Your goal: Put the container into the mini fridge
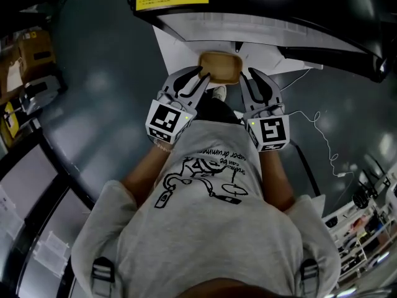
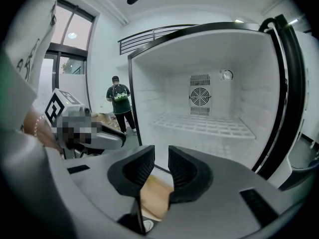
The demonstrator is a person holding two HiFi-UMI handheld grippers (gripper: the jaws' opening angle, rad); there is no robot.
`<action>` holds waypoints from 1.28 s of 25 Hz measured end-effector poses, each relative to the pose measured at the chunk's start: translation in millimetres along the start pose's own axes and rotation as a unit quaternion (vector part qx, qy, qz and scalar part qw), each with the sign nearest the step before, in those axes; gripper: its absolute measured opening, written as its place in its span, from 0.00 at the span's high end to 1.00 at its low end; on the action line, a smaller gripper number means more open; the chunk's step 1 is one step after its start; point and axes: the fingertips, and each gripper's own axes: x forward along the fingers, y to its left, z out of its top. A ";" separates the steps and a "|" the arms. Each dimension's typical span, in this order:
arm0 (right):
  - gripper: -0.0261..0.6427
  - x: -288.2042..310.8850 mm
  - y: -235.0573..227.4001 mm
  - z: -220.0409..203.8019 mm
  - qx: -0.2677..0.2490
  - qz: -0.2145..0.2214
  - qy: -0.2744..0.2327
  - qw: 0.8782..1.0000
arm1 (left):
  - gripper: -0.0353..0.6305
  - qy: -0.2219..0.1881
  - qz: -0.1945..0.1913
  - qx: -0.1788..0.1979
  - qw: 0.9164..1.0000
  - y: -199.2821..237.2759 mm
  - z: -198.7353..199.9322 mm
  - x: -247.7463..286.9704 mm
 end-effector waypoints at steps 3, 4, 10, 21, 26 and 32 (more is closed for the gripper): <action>0.84 6.7 -2.6 -14.7 0.003 -0.005 0.009 1.000 | 0.79 0.008 0.002 -0.004 1.000 3.8 -12.3 4.6; 0.84 9.2 -3.2 -19.9 0.004 -0.005 0.013 1.000 | 0.79 0.011 0.004 -0.006 1.000 5.2 -16.6 6.4; 0.82 22.3 -6.6 -50.3 0.016 -0.010 0.033 0.999 | 0.79 0.029 0.016 -0.020 0.999 17.8 -45.9 17.5; 0.79 45.3 -17.5 -92.1 0.030 -0.019 0.057 0.998 | 0.77 0.061 0.031 -0.032 0.997 32.9 -91.3 38.5; 0.76 54.4 -24.3 -115.9 0.036 -0.023 0.075 0.996 | 0.75 0.075 0.036 -0.041 0.996 39.2 -111.0 48.2; 0.74 61.2 -28.5 -138.3 0.048 -0.028 0.089 0.994 | 0.73 0.091 0.040 -0.058 0.993 43.7 -131.8 53.6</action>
